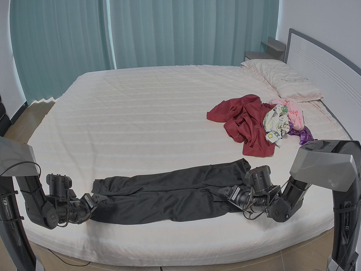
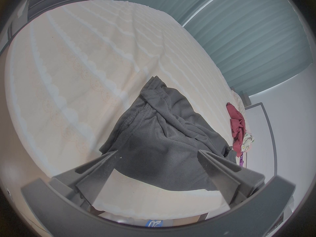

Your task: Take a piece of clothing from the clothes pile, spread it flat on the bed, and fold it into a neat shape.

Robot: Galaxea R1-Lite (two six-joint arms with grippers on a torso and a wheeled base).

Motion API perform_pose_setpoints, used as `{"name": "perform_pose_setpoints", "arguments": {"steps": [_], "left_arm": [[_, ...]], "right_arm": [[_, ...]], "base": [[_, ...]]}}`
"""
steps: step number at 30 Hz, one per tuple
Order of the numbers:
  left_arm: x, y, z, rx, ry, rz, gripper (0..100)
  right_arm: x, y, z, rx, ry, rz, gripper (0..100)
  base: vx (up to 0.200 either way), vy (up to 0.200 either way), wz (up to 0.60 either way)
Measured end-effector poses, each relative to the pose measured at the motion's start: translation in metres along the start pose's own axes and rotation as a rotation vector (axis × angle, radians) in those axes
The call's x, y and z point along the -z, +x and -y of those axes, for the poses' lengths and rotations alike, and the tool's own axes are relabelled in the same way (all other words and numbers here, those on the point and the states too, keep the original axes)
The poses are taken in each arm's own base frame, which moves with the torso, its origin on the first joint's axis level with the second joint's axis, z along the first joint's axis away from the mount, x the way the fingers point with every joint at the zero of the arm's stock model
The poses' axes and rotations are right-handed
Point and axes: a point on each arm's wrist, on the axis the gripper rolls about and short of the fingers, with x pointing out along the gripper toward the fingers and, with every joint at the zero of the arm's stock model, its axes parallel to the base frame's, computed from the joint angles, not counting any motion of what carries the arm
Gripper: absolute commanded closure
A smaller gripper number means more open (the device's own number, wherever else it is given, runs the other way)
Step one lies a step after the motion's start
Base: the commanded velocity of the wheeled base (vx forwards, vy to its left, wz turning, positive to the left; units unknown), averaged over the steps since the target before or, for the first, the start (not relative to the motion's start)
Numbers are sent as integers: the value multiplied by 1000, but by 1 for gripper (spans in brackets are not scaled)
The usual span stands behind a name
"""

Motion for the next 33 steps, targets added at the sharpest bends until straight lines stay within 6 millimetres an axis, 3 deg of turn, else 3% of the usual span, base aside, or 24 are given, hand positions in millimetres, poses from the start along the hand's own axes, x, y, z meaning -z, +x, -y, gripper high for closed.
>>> {"name": "perform_pose_setpoints", "arguments": {"steps": [18,19,33], "left_arm": [[0,0,0,0,0,-2,0],[0,0,0,0,0,-2,0],[0,0,0,-1,-1,-1,0]], "right_arm": [[1,13,1,8,-2,14,0],[1,14,1,14,-3,22,100],[2,18,5,47,-7,43,100]], "base": [[0,0,0],[0,0,0],[0,0,0]]}}
